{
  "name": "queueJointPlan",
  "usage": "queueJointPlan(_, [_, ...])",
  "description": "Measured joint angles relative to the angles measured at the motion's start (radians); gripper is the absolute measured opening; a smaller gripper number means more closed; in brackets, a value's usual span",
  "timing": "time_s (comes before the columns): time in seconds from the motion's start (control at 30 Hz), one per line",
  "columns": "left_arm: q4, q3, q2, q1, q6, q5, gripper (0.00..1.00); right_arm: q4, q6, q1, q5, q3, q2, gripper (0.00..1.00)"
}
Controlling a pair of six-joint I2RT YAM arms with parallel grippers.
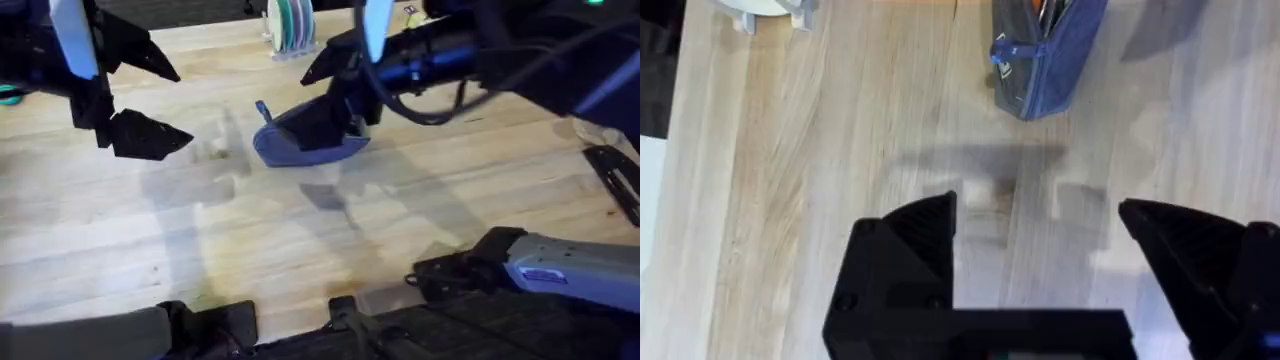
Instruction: Unzip the bag, pick up the pens from the table one at a time and place them inside, then zip the bag closed.
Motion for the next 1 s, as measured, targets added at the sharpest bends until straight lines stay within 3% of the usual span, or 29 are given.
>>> queueJointPlan(0.43, [0.014,0.005,0.199,0.010,0.037,0.088,0.993,0.140,0.249,0.000,-0.006,0.000,0.158,0.997])
queueJointPlan(1.0, [0.041,0.005,0.211,0.010,0.040,0.131,0.992,0.391,0.341,0.000,-0.008,0.000,0.433,0.998])
